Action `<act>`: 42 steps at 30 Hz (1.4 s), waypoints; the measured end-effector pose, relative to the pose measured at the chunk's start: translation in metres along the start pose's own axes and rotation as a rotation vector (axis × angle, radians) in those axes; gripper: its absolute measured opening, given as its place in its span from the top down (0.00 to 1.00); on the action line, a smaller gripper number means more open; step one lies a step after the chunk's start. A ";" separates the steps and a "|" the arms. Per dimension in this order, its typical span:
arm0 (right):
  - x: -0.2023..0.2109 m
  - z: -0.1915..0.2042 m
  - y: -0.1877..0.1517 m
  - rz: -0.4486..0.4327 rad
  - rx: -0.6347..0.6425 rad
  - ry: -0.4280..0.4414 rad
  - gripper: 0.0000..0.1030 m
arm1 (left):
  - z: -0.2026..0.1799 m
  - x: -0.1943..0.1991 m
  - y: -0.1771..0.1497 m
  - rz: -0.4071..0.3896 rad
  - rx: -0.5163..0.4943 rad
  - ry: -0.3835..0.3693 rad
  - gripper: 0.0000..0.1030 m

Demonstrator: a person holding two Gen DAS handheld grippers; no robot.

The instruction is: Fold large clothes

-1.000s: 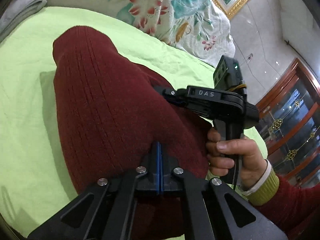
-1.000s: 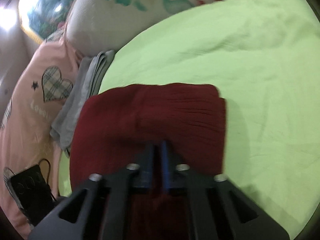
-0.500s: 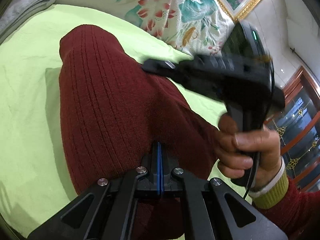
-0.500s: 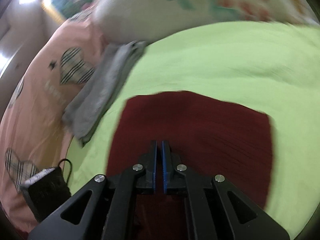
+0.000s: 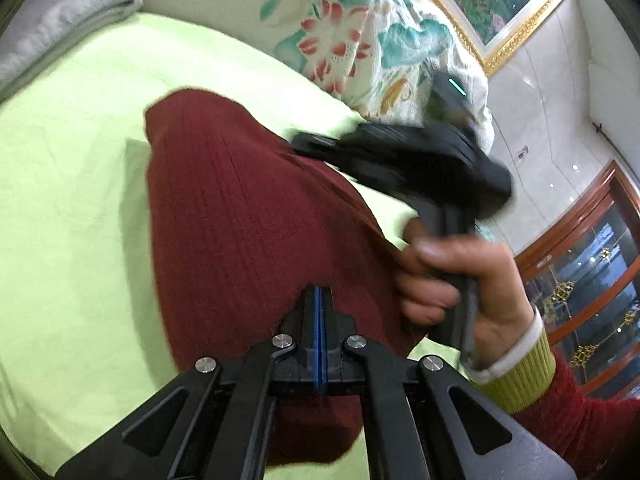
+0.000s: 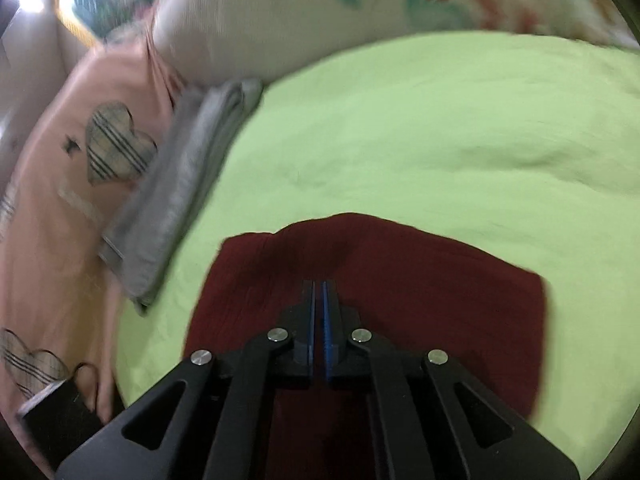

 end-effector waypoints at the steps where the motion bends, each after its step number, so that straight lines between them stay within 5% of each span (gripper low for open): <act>1: 0.016 -0.009 -0.003 -0.024 -0.020 -0.005 0.97 | -0.001 0.001 0.003 -0.006 -0.004 0.003 0.99; 10: 0.098 -0.038 -0.064 -0.071 -0.098 -0.034 0.96 | -0.010 0.038 -0.004 -0.045 -0.096 0.062 0.95; 14: 0.108 -0.033 -0.083 -0.065 -0.060 -0.046 0.96 | -0.005 0.033 -0.024 0.029 -0.139 0.114 0.95; 20: 0.128 -0.013 -0.098 -0.115 0.000 -0.042 0.96 | -0.018 0.045 -0.028 0.019 -0.175 0.095 0.95; 23: 0.126 -0.006 -0.103 -0.101 0.030 -0.018 0.96 | -0.028 0.040 -0.034 0.034 -0.233 0.102 0.94; 25: 0.112 -0.018 -0.107 -0.060 0.018 -0.085 0.96 | -0.024 0.029 -0.040 0.071 -0.254 0.140 0.93; 28: 0.089 -0.048 -0.126 0.020 -0.088 -0.120 0.96 | -0.010 0.019 -0.047 0.108 -0.202 0.100 0.93; 42: 0.087 -0.048 -0.135 -0.005 -0.089 -0.110 0.97 | -0.008 0.021 -0.051 0.100 -0.218 0.168 0.93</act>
Point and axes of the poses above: each gripper's, at about its wrist camera, not at the fingertips, and x roughly against the way its jaws point, z to its left, y to its top, the point moved 6 cm from there along -x, roughly the way its jaws point, and after that the axes turned 9 degrees about -z, right-handed, at the moved point
